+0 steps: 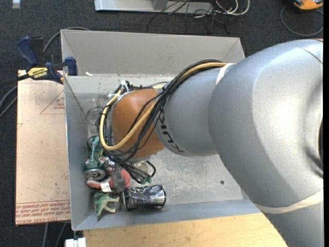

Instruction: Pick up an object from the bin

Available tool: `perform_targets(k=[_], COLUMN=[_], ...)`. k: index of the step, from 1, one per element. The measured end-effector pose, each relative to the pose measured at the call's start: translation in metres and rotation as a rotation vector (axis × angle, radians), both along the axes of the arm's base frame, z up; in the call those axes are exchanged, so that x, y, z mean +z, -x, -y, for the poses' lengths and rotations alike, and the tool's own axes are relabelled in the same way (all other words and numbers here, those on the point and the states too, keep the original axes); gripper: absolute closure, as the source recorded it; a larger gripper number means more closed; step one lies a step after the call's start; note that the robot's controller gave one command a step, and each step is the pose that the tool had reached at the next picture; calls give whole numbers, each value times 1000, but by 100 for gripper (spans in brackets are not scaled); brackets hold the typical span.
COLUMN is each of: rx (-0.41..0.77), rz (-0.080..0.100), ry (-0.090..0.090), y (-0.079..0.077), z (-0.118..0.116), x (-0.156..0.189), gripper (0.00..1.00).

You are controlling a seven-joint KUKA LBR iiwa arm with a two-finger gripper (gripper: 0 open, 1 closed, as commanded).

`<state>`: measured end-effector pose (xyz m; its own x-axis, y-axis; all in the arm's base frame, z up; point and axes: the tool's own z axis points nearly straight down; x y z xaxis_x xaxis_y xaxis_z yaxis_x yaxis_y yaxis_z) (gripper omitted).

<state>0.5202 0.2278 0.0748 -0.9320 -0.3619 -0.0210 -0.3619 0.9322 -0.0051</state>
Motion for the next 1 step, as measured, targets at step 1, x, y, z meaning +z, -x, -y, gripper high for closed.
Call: perform_targets(k=[1], rx=[0], rz=[0], ry=[0], y=[0], z=[0], x=[0], gripper=[100])
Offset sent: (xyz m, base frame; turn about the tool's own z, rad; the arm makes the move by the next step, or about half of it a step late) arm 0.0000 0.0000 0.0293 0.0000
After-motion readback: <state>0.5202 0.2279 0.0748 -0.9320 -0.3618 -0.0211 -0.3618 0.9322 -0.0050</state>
